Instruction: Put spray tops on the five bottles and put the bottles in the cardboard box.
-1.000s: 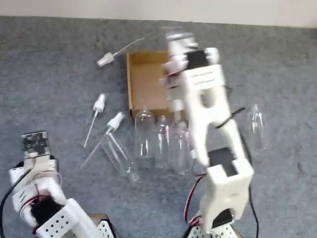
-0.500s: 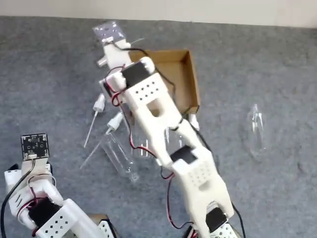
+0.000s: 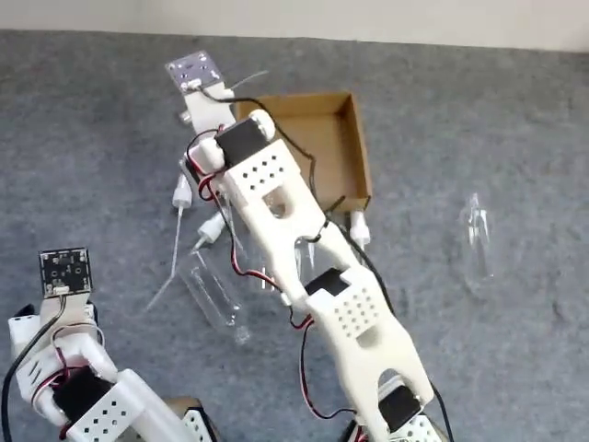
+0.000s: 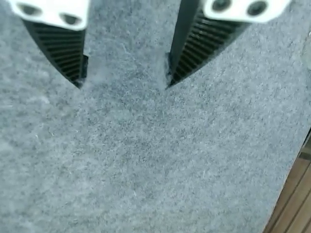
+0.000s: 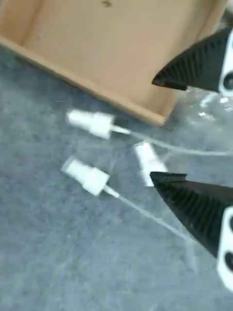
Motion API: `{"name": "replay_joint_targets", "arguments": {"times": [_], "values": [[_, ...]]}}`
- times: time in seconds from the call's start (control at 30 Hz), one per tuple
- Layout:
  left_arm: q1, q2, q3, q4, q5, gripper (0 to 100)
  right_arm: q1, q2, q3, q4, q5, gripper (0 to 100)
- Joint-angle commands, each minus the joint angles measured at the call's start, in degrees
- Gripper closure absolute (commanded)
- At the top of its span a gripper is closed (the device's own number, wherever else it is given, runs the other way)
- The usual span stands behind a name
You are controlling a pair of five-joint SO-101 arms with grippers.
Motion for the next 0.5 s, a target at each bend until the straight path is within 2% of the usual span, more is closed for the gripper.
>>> {"name": "replay_joint_targets", "arguments": {"times": [0.0, 0.17, 0.47], "values": [[-0.66, -0.04, 1.10, 0.62, -0.35, 77, 2.77, -5.49, -4.26, 5.49, 3.96, 77.8], [0.31, -0.22, 1.10, 3.16, -0.44, 77, 14.37, -14.81, 8.04, 5.41, 5.19, 77.8], [2.33, -0.13, 1.10, 4.57, -0.26, 77, 31.52, -40.13, 49.63, 3.38, 19.08, 77.8]]}}
